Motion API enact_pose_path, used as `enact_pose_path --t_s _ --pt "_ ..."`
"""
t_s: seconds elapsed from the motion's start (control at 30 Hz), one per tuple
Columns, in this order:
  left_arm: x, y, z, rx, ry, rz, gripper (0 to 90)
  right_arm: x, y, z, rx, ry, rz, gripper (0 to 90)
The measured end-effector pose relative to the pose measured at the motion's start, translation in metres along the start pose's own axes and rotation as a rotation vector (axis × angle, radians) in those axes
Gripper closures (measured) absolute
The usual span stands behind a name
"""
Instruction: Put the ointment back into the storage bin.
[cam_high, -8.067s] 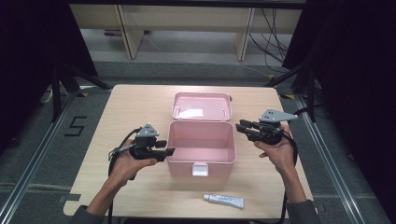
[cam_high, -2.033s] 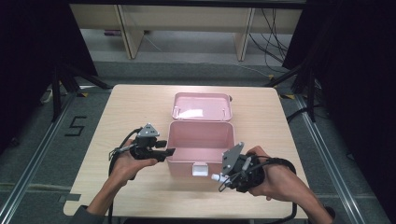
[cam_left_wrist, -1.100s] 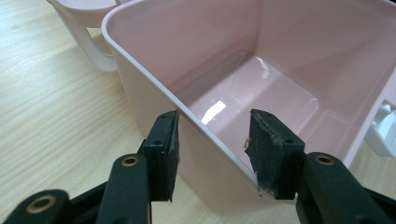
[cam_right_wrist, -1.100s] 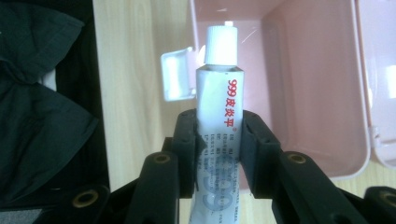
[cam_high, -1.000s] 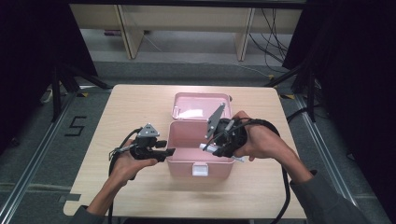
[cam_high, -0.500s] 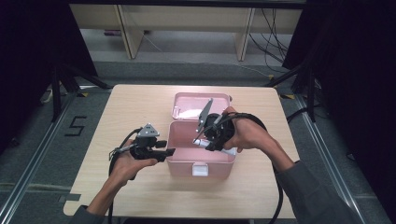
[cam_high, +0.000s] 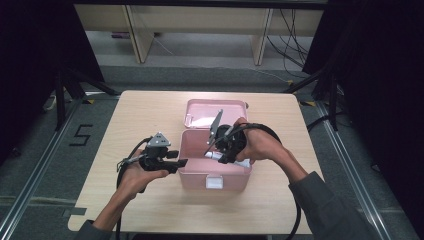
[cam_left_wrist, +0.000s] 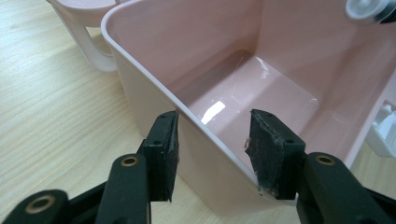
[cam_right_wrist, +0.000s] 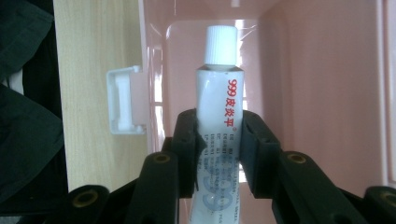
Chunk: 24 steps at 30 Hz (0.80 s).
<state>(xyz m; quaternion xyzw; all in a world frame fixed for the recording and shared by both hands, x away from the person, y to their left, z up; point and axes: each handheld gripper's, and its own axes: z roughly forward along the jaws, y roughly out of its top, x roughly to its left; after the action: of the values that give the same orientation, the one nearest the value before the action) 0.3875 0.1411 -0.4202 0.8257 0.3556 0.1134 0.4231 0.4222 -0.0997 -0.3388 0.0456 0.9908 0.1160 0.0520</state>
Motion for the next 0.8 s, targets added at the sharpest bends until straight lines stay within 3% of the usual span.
enact_pose_path --t_s 0.07,0.1,0.13,0.17,0.2,0.23,0.37,0.43,0.53,0.63,0.73,0.77,0.8 --pt "0.0 0.0 0.0 0.0 0.002 0.001 52.8 -0.001 0.0 0.005 -0.001 0.001 -0.006 70.4" --pt "0.0 0.0 0.0 0.0 0.001 0.001 52.8 0.003 0.0 0.006 0.03 0.004 0.038 70.4" --pt "0.0 0.0 0.0 0.0 0.001 0.001 52.8 0.002 0.0 0.009 0.038 0.007 0.028 70.4" --pt "0.0 0.0 0.0 0.0 0.001 0.001 52.8 -0.002 -0.002 0.013 0.015 0.015 -0.023 70.4" --pt "0.0 0.0 0.0 0.0 0.001 0.001 52.8 0.0 -0.003 0.014 0.021 0.019 0.006 70.4" --pt "0.0 0.0 0.0 0.0 0.002 0.001 52.8 -0.001 -0.004 0.016 0.017 0.021 -0.014 70.4" --pt "0.0 0.0 0.0 -0.001 0.002 0.0 52.8 0.0 -0.006 0.024 0.02 0.04 -0.001 70.4" --pt "0.0 0.0 0.0 -0.001 0.002 0.0 52.8 -0.002 -0.007 0.028 0.02 0.048 -0.021 70.3" --pt "0.0 0.0 0.0 -0.001 0.003 0.0 52.8 0.0 -0.01 0.033 0.04 0.054 0.01 70.4" --pt "0.0 0.0 0.0 0.0 0.002 0.0 52.8 0.001 -0.011 0.037 0.038 0.064 0.011 70.3" --pt "0.0 0.0 0.0 0.002 0.003 0.003 52.8 -0.003 -0.011 0.042 0.025 0.071 -0.038 70.3" --pt "0.0 0.0 0.0 -0.001 0.003 0.0 52.8 0.0 -0.01 0.042 0.046 0.071 0.01 70.3" --pt "0.0 0.0 0.0 0.0 0.003 0.002 52.8 -0.002 -0.011 0.045 0.026 0.079 -0.015 70.4"
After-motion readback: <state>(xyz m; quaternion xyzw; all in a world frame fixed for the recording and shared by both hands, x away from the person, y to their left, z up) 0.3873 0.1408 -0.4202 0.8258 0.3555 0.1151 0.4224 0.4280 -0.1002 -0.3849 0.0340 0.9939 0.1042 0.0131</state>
